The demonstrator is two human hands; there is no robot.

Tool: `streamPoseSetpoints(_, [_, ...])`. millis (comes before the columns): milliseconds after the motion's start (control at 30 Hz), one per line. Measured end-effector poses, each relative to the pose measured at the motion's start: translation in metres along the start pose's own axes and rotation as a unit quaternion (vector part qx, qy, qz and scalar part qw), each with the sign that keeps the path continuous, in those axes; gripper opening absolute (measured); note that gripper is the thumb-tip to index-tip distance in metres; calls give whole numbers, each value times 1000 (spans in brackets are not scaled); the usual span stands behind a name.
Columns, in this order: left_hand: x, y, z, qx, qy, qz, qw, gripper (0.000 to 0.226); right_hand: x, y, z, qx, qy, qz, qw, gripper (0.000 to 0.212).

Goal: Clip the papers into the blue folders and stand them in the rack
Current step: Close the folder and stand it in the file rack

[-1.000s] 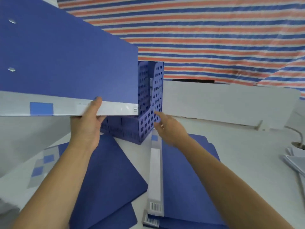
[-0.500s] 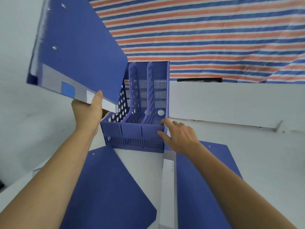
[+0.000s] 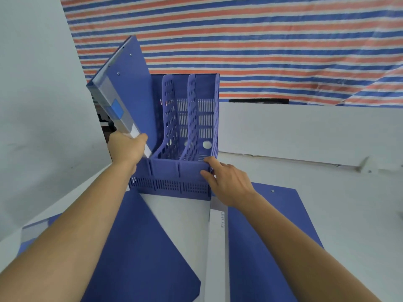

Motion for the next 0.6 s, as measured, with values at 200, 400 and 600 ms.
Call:
streamPoseSetpoints(200, [2, 8, 25, 72, 82, 4, 994, 37, 2, 0, -1, 11, 10, -9, 1000, 30])
streamPoseSetpoints(400, [15, 17, 0, 27, 150, -52, 987, 22, 2, 1, -1, 9, 11, -8, 1000, 30])
streamPoseSetpoints(600, [19, 2, -5, 50, 117, -86, 988, 42, 1, 0, 0, 25, 19, -30, 999, 38])
Point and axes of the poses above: each hand's wrist, its own y-axis towards the middle knuckle, its own x-axis out of the palm, z = x × y, the point moved 6 cm from there along y, towards the middle knuckle, and after that the axes turned 14 degrees about z, right-handed, at the moved point
